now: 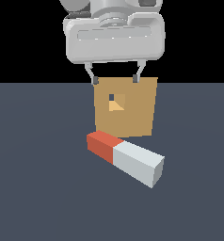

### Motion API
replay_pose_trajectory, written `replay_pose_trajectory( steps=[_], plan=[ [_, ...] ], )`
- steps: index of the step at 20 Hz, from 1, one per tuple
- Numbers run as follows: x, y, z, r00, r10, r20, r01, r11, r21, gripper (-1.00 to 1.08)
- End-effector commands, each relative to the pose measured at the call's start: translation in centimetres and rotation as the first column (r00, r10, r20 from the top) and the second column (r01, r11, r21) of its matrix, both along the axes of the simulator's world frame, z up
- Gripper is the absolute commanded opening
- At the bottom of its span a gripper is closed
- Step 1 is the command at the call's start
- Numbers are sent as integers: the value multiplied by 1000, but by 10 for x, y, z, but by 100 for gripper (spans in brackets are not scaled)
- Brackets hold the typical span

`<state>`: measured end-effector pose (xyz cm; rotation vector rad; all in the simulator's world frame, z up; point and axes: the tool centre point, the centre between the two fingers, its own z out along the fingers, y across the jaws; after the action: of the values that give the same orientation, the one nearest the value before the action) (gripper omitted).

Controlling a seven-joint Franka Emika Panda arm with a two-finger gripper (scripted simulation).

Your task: Insert the peg into the horizontal hole in a box.

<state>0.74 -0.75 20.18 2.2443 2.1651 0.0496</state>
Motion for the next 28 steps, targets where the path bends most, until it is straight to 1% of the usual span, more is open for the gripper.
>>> replay_pose_trajectory(
  steps=[1,9,17,22,25,28],
  plan=[
    [0,0,0,1000,0,0,0,1000,0,100],
    [1,-3,-6,999,37,-1,-37,999,-1,100],
    [4,-13,-22,989,148,-6,-148,989,-3,100],
    [8,-21,-39,967,255,-10,-255,967,-4,100],
    [11,-27,-50,946,324,-14,-324,946,-5,100],
    [15,-32,-61,919,393,-17,-393,920,-5,100]
  ],
)
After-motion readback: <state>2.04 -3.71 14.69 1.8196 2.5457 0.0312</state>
